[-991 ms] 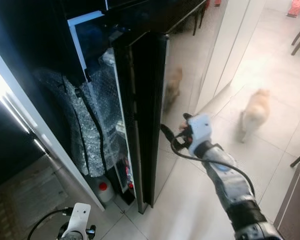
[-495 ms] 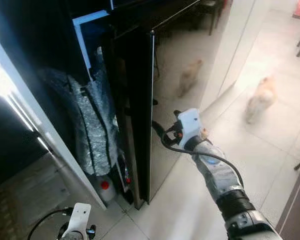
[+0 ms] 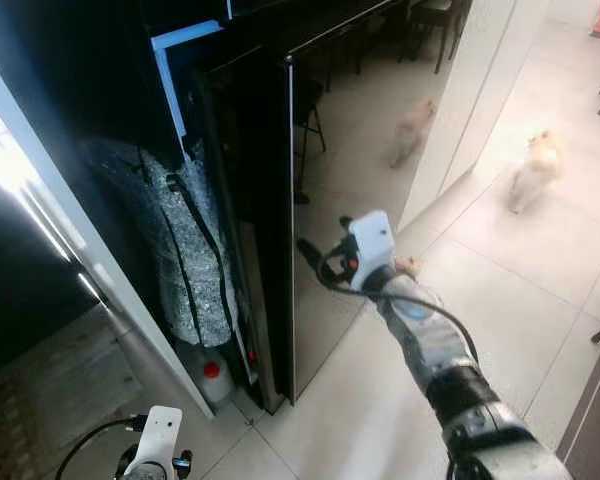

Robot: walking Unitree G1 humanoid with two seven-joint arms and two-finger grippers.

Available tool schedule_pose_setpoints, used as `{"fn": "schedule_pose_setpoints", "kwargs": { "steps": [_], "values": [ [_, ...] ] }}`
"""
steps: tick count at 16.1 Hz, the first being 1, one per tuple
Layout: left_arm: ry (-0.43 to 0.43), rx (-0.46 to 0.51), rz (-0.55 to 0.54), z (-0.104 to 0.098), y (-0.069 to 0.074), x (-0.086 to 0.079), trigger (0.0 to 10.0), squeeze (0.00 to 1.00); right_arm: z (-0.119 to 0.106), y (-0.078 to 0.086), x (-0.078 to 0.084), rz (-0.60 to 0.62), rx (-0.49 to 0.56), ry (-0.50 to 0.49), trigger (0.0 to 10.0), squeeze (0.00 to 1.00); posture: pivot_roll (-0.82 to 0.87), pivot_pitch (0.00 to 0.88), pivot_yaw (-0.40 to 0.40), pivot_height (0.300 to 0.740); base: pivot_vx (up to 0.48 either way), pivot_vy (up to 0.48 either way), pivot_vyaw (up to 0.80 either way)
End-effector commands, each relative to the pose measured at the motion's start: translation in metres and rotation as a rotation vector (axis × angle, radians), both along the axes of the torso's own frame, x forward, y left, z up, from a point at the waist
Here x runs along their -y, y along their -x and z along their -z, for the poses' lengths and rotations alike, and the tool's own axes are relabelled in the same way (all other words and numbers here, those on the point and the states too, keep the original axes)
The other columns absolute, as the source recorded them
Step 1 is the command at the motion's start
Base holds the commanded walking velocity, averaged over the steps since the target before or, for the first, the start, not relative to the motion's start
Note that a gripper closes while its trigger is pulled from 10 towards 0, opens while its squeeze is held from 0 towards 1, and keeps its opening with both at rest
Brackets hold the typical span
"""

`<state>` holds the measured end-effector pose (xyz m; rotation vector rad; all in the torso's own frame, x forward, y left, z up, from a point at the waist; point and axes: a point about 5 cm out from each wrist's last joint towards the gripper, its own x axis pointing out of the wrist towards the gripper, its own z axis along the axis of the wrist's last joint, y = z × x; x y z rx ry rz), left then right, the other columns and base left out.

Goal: Restocking fridge

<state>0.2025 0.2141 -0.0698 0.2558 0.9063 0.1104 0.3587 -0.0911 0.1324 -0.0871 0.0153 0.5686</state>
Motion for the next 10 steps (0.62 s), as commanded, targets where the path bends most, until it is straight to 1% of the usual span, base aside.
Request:
{"fn": "schedule_pose_setpoints", "kwargs": {
  "steps": [1, 5, 10],
  "values": [
    [-0.007, -0.027, -0.003, 0.003, 0.007, -0.003, 10.0, 0.0, -0.003, -0.003, -0.004, -0.014, 0.004, -0.011, 10.0, 0.0, -0.29, 0.027, 0.055, 0.74, 0.0, 0.0, 0.0],
    [-0.011, -0.029, -0.007, 0.003, 0.008, -0.006, 10.0, 0.0, -0.01, -0.011, -0.013, -0.036, 0.01, -0.009, 10.0, 0.0, -0.29, 0.023, 0.06, 0.74, 0.0, 0.0, 0.0],
    [-0.014, -0.027, -0.005, 0.003, 0.008, -0.007, 10.0, 0.0, -0.013, -0.016, -0.024, -0.049, -0.002, -0.021, 10.0, 0.0, -0.29, 0.018, 0.063, 0.74, 0.0, 0.0, 0.0]
  ]
}}
